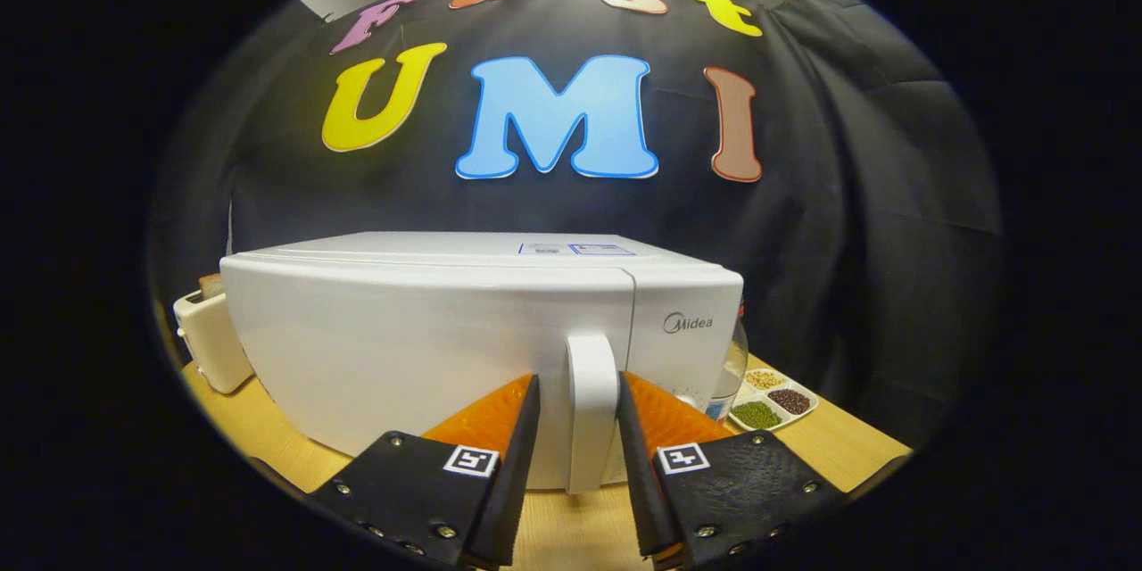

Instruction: Open the microwave, put the food inside, and close the microwave door.

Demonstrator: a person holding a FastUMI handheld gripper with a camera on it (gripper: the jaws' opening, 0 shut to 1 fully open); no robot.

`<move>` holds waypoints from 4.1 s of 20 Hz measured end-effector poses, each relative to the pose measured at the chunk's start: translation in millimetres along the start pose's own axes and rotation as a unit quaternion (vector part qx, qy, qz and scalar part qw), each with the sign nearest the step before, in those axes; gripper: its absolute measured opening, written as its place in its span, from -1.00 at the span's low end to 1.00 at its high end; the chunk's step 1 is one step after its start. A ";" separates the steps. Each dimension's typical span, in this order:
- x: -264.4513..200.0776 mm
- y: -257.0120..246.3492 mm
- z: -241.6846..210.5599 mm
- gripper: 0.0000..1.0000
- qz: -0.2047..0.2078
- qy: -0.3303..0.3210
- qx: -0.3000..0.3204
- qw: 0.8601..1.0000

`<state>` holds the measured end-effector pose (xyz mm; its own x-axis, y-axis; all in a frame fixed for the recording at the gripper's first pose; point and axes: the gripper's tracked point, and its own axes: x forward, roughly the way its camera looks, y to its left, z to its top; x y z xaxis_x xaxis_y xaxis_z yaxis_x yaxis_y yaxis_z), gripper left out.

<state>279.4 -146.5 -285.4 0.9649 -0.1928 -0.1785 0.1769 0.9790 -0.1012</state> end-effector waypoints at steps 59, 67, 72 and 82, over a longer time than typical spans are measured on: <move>-326.7 301.4 -43.3 -0.87 0.041 -0.096 0.033 0.994; -382.1 339.6 -75.0 -0.71 0.141 -0.089 0.001 0.986; -411.6 291.7 -88.7 0.61 0.237 -0.090 -0.038 0.967; -385.1 111.3 -76.5 0.60 0.147 -0.140 -0.052 0.978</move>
<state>-87.3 31.7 -302.7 0.9889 0.1367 0.0586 -0.1236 0.9744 -0.1878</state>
